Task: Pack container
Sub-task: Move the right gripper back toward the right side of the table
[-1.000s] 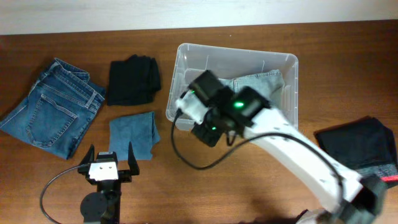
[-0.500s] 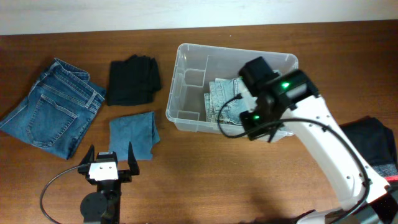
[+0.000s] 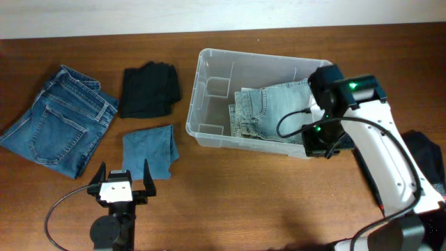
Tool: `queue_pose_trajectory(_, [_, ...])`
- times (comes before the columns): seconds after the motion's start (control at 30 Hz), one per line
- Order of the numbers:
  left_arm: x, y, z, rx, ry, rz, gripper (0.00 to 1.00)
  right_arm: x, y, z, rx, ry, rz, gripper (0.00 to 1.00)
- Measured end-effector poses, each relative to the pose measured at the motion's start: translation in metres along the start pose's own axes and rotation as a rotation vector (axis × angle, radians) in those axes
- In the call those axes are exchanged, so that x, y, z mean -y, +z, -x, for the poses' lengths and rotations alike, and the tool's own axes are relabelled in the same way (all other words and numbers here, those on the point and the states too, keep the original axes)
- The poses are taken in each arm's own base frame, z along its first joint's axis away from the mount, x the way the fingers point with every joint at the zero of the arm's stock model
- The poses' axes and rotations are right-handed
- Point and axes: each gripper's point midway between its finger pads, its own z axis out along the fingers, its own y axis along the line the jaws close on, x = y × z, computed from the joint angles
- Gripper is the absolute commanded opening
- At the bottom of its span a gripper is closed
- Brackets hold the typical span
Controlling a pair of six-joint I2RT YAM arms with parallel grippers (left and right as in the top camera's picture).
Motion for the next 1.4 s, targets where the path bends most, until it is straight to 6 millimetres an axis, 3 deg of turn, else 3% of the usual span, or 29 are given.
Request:
queue_pose_trajectory(0.2, [0.0, 0.0, 0.0, 0.0, 0.0, 0.0, 0.99, 0.004, 0.024, 0.001, -0.016, 0.02, -0.001, 0.04])
queue_pose_trajectory(0.37, [0.0, 0.0, 0.0, 0.0, 0.0, 0.0, 0.99, 0.009, 0.029, 0.01, 0.02, 0.04, 0.004, 0.04])
queue_pose_trajectory(1.03, [0.0, 0.0, 0.0, 0.0, 0.0, 0.0, 0.99, 0.014, 0.028, 0.048, 0.175, 0.05, -0.024, 0.04])
queue_pose_trajectory(1.23, [0.0, 0.0, 0.0, 0.0, 0.0, 0.0, 0.99, 0.014, 0.028, 0.05, 0.18, 0.047, -0.023, 0.04])
queue_pose_trajectory(1.4, [0.0, 0.0, 0.0, 0.0, 0.0, 0.0, 0.99, 0.026, 0.026, 0.036, 0.137, 0.072, -0.044, 0.04])
